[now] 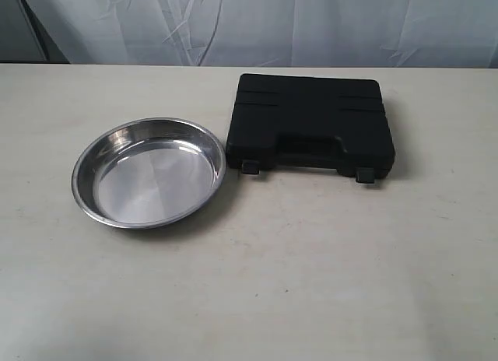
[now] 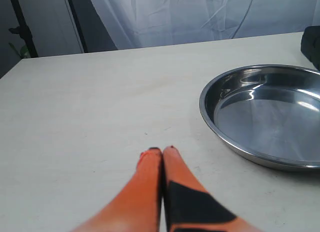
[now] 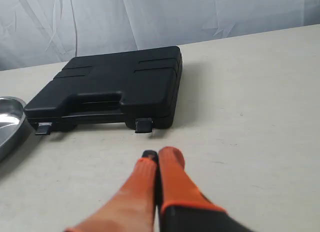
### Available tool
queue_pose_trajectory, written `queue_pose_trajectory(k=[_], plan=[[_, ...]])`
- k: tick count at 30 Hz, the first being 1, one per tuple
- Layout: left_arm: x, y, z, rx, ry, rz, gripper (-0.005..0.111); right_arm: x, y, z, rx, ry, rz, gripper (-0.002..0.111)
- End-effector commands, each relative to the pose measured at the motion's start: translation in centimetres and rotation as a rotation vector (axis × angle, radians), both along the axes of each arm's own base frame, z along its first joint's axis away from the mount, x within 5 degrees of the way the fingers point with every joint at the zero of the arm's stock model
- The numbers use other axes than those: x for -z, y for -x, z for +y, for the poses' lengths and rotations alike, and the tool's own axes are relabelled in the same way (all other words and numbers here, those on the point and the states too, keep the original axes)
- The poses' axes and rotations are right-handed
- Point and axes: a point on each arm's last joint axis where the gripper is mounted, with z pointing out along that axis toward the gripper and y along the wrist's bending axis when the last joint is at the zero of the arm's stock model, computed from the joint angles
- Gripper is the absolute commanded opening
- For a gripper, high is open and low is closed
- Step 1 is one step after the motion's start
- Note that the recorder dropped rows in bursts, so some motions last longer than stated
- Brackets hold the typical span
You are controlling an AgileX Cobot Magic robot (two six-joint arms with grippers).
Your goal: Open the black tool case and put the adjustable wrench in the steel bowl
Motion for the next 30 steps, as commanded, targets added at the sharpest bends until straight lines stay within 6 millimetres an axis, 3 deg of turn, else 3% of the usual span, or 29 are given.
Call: queue_pose_trajectory(k=[1,9,12,15,18,23,27,30], plan=[[-0.2,0.0,0.0,-0.001,0.001,-0.016,0.0,0.1,0.0,0.0,0.005,0.002,-0.007,0.0],[-0.2,0.0,0.0,-0.001,0.001,-0.016,0.0,-0.1,-0.1,-0.2,0.02,0.02,-0.036,0.0],[-0.2,0.0,0.0,-0.001,0.001,-0.016,0.0,-1.1,-0.3,-0.6,0.068,0.018,-0.141,0.0],[-0.2,0.0,0.0,-0.001,0.001,-0.016,0.0,-3.4,-0.3,-1.7,0.193,-0.095,-0.395,0.0],[-0.2,0.0,0.0,-0.001,0.001,-0.016,0.0,-4.7,0.0,-2.7,0.305,-0.253,-0.543,0.0],[-0.2,0.0,0.0,0.0,0.001,-0.018,0.0,-6.3,1.1,-4.4,0.472,-0.331,-0.771,0.0],[-0.2,0.0,0.0,0.0,0.001,-0.018,0.0,-7.5,1.8,-4.9,0.458,-0.714,-0.879,0.0],[-0.2,0.0,0.0,0.0,0.001,-0.018,0.0,-8.9,2.4,-5.0,0.447,-0.722,-0.94,0.0]])
